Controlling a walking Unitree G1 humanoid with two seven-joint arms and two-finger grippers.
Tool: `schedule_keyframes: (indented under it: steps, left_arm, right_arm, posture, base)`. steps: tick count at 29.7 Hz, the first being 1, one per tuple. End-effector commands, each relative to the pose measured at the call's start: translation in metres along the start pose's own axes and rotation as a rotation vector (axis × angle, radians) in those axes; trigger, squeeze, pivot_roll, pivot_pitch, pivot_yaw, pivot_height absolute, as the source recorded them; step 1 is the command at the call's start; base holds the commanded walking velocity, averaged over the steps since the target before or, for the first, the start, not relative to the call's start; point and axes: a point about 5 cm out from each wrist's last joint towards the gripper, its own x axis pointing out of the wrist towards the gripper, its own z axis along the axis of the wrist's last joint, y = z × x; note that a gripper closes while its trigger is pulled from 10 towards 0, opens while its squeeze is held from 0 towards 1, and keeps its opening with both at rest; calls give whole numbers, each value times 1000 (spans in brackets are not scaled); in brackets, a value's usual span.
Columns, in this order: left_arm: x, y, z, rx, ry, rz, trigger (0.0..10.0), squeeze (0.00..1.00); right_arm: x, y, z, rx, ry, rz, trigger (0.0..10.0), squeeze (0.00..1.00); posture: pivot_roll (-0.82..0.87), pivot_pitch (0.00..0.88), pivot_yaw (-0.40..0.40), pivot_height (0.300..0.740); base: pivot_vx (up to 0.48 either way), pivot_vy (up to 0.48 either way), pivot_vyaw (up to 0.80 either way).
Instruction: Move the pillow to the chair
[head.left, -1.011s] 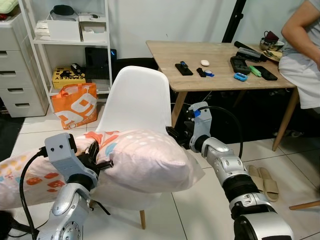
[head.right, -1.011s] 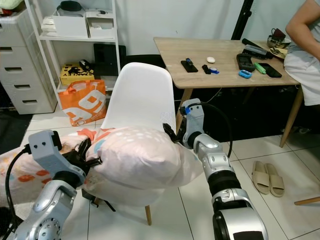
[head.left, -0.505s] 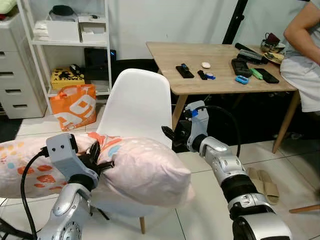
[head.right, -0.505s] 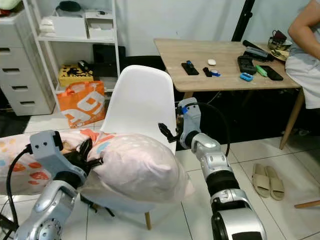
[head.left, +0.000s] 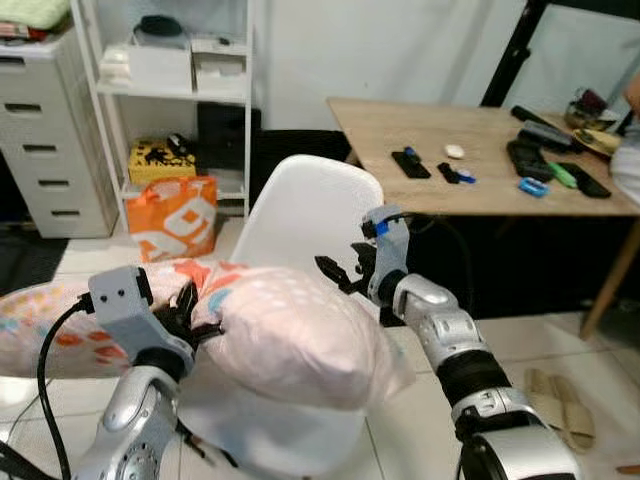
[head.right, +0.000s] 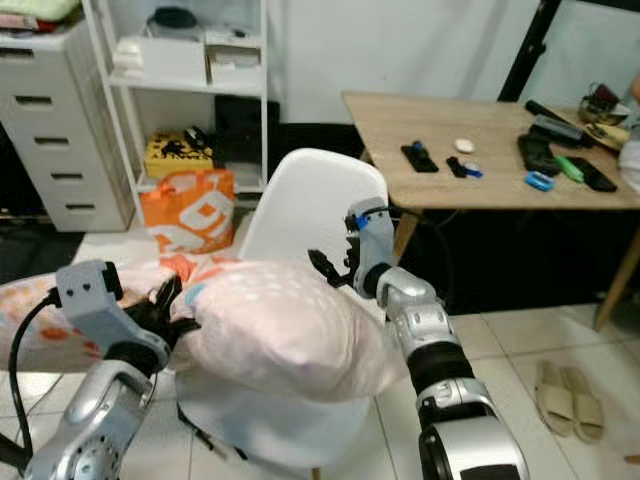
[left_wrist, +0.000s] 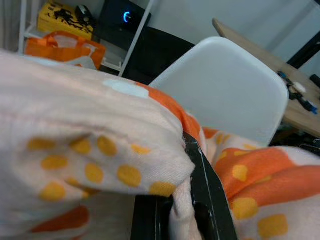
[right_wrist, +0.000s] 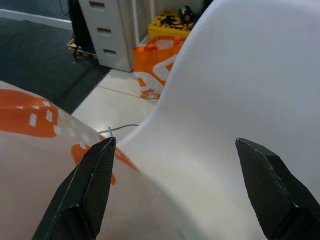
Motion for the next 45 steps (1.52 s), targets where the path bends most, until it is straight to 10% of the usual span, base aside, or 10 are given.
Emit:
schedule_keyframes:
  steps: [1, 8, 15, 28, 45]
  left_arm:
    - [2, -10, 14, -8, -89, -45, 10000, 0]
    - [2, -9, 10, -13, -64, -36, 10000, 0]
    - [-7, -14, -14, -213, 90, 124, 10000, 0]
    - [-7, -9, -15, -146, 96, 138, 10000, 0]
    - [-3, -66, 17, -343, 12, 59, 10000, 0]
  right_arm:
    - [-5, -7, -3, 4, 16, -13, 10000, 0]
    - [-6, -5, -9, -18, 76, 25, 10000, 0]
    - [-5, -5, -12, -84, 147, 31, 10000, 0]
    - [-2, -16, -4, -130, 184, -60, 10000, 0]
    - [0, -29, 8, -185, 207, -128, 10000, 0]
  posture:
    - [-109, 18, -116, 740]
    - [-113, 19, -115, 740]
    - [-107, 25, -118, 740]
    - [-109, 19, -124, 735]
    - [-98, 0, -138, 685]
  base:
    - [0, 0, 0]
    - [0, 0, 0]
    - [0, 0, 0]
    - [0, 0, 0]
    - [0, 0, 0]
